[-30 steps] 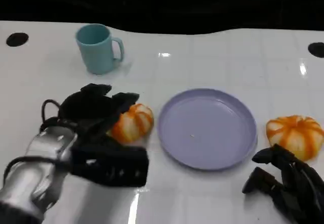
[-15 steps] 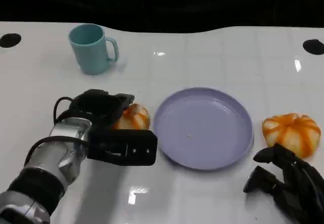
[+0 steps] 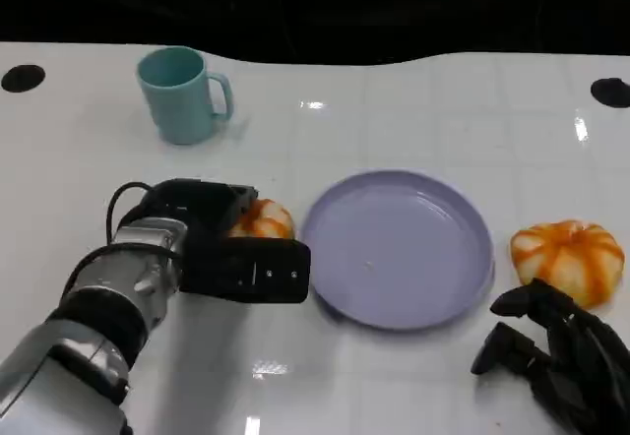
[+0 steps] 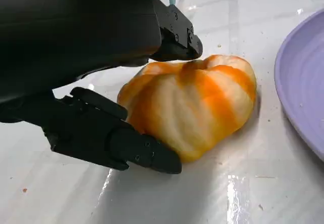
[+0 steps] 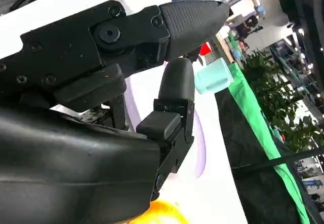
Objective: Grasp the bread from the table and place it into the plate.
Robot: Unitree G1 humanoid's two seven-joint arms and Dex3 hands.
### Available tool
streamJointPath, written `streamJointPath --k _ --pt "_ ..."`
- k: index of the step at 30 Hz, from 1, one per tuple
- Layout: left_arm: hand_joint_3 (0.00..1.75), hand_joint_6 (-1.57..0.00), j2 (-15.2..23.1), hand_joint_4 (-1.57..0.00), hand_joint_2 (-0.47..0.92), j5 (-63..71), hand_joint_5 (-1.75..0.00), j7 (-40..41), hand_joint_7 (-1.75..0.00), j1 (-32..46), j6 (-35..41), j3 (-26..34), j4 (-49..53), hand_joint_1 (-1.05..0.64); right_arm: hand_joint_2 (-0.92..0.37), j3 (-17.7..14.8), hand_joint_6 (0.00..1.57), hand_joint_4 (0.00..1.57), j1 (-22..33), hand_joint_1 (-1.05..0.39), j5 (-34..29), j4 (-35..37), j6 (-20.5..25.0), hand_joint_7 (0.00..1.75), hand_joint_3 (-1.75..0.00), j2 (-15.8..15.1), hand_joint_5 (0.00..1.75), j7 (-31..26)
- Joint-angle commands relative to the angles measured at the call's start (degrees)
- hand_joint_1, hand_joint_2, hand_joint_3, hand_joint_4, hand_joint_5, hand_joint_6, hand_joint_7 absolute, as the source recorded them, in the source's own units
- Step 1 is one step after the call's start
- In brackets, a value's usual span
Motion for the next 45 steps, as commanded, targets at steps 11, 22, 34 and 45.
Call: streamJointPath --k 11,22,34,45 --pt "0.14 -1.18 1.6 -0.73 0.92 -2.76 -1.54 10.11 -0.13 0.19 -6.32 0.42 3.77 -0.29 -0.92 -0.03 0.62 0.66 0.66 -0.55 0.17 -0.88 1.0 1.18 -0.22 -0.9 1.54 -0.58" --pt "0.14 -1.19 1.55 -0.7 0.92 -3.08 -1.64 10.82 -0.15 -0.04 -6.75 -0.01 4.47 -0.29 -0.92 -0.09 0.62 0.66 0.66 -0.55 0.13 -0.91 1.02 1.19 -0.22 -0.85 1.55 -0.61" --pt "0.75 -0.59 4.98 -0.85 0.73 -5.71 -1.75 22.69 -1.74 0.98 -12.2 3.65 0.71 -0.18 -0.92 -0.46 0.61 0.67 0.22 -0.52 0.31 0.25 0.26 1.19 -0.22 -0.81 1.52 0.02" --pt "0.93 -0.56 4.61 -0.83 0.63 -7.34 -1.75 23.97 -1.75 1.22 -11.82 5.49 -1.75 -0.14 -0.92 -0.61 0.62 0.69 0.09 -0.53 0.34 0.74 0.25 1.16 -0.21 -0.96 1.49 0.1"
